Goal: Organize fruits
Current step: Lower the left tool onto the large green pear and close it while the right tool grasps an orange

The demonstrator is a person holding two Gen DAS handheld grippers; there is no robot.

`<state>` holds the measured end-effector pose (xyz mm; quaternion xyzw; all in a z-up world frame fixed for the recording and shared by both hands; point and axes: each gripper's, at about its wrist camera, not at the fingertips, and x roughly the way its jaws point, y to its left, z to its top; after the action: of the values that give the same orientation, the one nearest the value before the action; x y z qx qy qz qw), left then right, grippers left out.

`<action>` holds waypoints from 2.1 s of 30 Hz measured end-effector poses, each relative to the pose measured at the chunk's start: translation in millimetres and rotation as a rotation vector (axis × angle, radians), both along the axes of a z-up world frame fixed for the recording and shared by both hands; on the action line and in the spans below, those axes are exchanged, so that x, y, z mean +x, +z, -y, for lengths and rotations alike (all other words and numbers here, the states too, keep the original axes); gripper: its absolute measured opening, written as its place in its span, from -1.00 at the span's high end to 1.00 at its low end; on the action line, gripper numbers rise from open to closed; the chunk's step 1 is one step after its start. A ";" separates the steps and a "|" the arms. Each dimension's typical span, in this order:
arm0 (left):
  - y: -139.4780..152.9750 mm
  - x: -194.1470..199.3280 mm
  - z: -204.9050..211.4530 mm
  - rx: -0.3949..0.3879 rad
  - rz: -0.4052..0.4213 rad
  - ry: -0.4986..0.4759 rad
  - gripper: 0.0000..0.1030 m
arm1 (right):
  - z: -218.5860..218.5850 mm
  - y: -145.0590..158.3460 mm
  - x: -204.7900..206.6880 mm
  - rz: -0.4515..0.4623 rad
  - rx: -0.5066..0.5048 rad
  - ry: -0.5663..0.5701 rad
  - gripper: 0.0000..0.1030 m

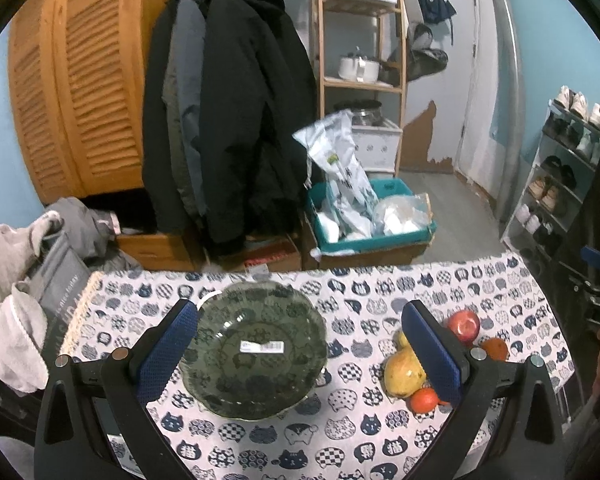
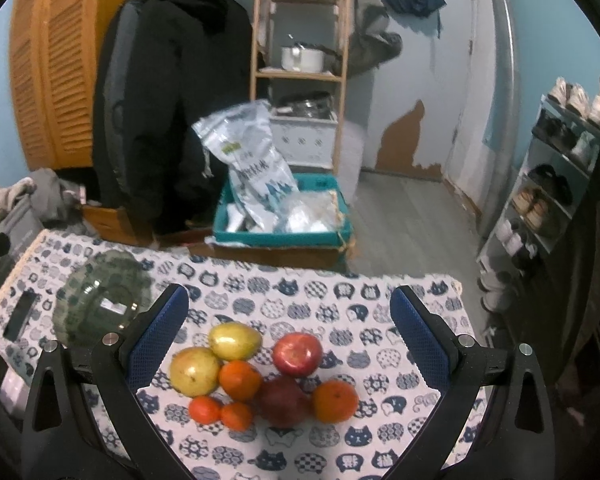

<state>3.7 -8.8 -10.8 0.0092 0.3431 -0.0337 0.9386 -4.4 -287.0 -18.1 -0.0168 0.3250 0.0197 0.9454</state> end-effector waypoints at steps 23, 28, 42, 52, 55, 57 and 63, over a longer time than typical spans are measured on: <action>-63.8 41.9 56.8 0.014 -0.217 -0.107 -0.99 | 53.1 -91.3 27.8 -0.288 -0.015 -0.126 -0.93; -85.1 52.4 69.4 0.015 -0.270 -0.130 -0.99 | 60.3 -110.8 33.4 -0.344 0.003 -0.129 -0.88; -147.6 77.1 108.7 0.038 -0.395 -0.184 -0.99 | 81.5 -183.8 47.9 -0.548 0.070 -0.135 -0.75; -181.9 84.2 128.2 0.025 -0.447 -0.202 -0.99 | 86.7 -216.9 56.7 -0.640 0.146 -0.126 -0.62; -188.4 87.0 133.7 0.034 -0.459 -0.212 -0.99 | 90.9 -226.7 57.5 -0.661 0.184 -0.135 -0.57; -194.8 89.6 137.9 0.041 -0.477 -0.219 -0.99 | 93.8 -230.0 57.0 -0.664 0.222 -0.136 -0.57; -208.7 90.5 143.1 0.043 -0.505 -0.248 -0.99 | 98.8 -239.4 57.3 -0.680 0.345 -0.119 -0.29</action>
<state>94.3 -151.9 -219.5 0.0621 0.5632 -0.1421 0.8116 53.0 -385.8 -257.5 0.1687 0.6122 0.0238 0.7721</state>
